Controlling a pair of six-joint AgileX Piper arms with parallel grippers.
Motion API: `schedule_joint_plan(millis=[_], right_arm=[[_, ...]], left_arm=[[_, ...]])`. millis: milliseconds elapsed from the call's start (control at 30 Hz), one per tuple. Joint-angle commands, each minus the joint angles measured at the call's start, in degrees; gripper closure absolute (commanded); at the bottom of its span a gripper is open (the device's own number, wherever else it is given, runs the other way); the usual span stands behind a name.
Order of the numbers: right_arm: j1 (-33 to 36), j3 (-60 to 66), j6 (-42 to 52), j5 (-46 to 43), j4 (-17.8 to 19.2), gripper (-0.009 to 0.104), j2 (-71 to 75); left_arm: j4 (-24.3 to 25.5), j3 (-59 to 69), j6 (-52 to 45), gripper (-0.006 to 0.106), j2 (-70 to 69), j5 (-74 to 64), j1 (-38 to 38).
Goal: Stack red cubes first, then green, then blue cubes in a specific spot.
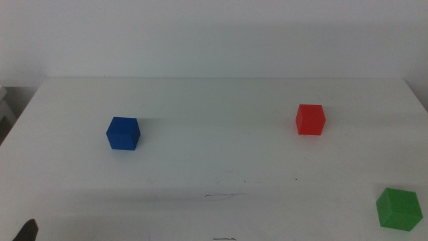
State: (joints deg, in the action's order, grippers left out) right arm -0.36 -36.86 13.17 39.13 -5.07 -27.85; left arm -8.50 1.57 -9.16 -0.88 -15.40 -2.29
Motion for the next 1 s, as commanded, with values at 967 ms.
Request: schedule_joint_plan(millis=[967], right_arm=[[14.48, -49.86, -22.72, 14.37, -5.67, 0.029, -61.15]], left_arm=[[-0.22, 0.01, 0.14, 0.007, -1.26, 4.73, -0.07]])
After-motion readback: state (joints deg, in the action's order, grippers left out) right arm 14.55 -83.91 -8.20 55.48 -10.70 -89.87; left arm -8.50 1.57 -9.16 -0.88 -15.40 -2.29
